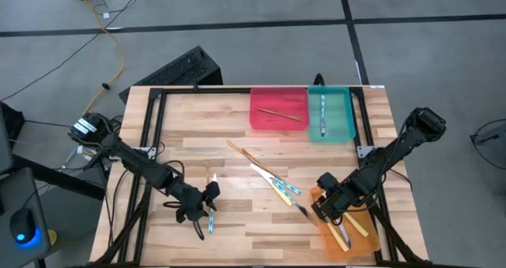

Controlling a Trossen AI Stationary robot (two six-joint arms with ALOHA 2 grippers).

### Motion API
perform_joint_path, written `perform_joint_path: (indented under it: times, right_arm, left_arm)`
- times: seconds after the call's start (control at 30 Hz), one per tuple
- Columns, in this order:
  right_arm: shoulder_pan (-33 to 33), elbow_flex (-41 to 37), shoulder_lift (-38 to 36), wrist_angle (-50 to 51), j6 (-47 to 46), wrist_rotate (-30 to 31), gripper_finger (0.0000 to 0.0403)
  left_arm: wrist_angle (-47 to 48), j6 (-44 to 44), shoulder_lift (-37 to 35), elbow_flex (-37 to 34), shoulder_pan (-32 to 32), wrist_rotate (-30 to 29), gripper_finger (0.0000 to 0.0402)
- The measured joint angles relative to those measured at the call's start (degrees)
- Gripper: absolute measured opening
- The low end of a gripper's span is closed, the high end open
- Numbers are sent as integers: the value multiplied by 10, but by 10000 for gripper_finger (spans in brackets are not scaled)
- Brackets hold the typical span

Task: Sort silverware by color (type)
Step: Put the blue knife into the blue bin

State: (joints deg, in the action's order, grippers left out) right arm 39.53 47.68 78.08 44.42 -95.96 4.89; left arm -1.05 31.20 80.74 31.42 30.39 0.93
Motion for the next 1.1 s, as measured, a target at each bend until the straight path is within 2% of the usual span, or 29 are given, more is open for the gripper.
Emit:
perform_joint_path:
  times: [0.3, 0.6, 0.73, 1.0, 1.1]
  right_arm:
    - [0, 0, 0, -2, 0, 0, 178]
    - [0, 0, 0, -1, 4, 1, 178]
    - [0, 0, 0, -1, 4, 1, 178]
    - [0, 0, 0, -2, 4, 1, 178]
    - [0, 0, 0, -4, 4, 1, 178]
  left_arm:
    - [-8, 12, 69, 1, 0, -8, 155]
    - [-31, 22, 82, 1, 0, -7, 150]
    - [-27, 22, 84, 1, -3, -1, 116]
    - [-28, 21, 85, 1, -3, 2, 16]
    - [-33, 1, 85, 1, -3, 1, 10]
